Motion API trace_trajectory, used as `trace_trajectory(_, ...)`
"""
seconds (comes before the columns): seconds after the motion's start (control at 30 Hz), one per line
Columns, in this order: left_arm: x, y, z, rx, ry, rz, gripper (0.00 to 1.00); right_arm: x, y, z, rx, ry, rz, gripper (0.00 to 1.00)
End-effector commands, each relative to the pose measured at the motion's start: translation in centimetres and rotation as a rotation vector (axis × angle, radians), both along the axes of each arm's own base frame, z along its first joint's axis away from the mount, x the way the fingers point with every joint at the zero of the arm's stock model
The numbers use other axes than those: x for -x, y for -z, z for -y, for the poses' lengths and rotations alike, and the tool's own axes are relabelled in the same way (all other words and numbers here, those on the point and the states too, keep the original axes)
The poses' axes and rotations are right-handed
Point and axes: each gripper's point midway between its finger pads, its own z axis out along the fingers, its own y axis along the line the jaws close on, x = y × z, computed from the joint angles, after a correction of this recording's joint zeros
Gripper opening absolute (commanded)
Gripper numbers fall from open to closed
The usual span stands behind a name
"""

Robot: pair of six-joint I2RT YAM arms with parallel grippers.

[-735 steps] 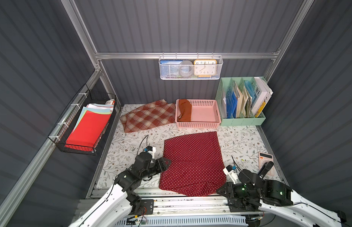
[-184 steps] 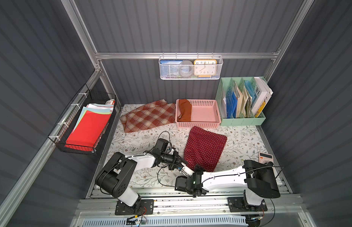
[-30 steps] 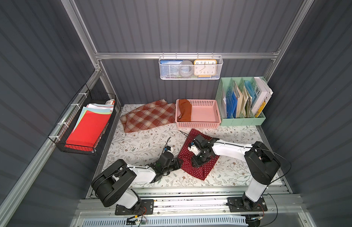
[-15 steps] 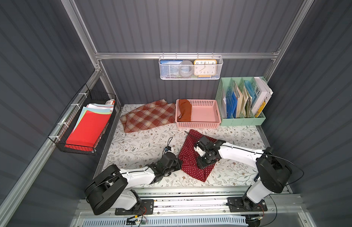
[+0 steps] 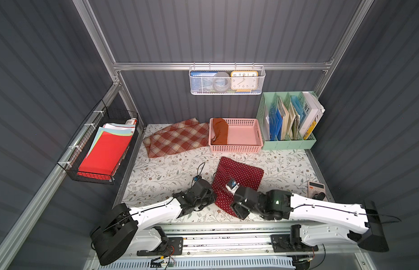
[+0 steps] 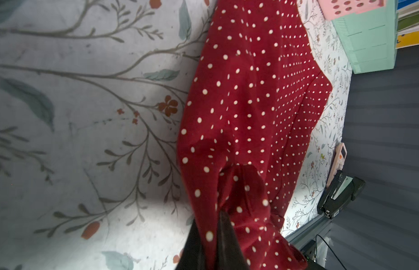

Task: Roll up the skirts
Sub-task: Roll the skirt at the center of the board.

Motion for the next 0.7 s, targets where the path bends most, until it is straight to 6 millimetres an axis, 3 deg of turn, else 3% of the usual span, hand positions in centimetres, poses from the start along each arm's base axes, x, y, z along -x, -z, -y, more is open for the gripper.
trace_trajectory(0.0, 1.7, 1.1, 0.1, 0.013, 0.014, -0.102, 0.00, -0.1, 1.0, 1.2, 0.153, 0.061, 0.202, 0.73)
trace_trajectory(0.17, 2.2, 1.5, 0.0, 0.012, 0.011, -0.136, 0.00, 1.8, 2.7, -1.0, 0.380, -0.043, 0.358, 0.77)
trace_trajectory(0.33, 2.3, 1.6, -0.6, 0.005, 0.010, -0.147, 0.00, 3.7, 4.8, -2.0, 0.564, -0.161, 0.417, 0.82)
trace_trajectory(0.43, 2.2, 1.6, -1.1, 0.026, 0.001, -0.158, 0.00, 3.8, 6.4, -1.6, 0.597, -0.182, 0.405, 0.82)
trace_trajectory(0.67, 2.1, 1.1, -1.1, 0.044, 0.012, -0.166, 0.00, 2.4, 7.9, -2.3, 0.622, -0.187, 0.431, 0.83)
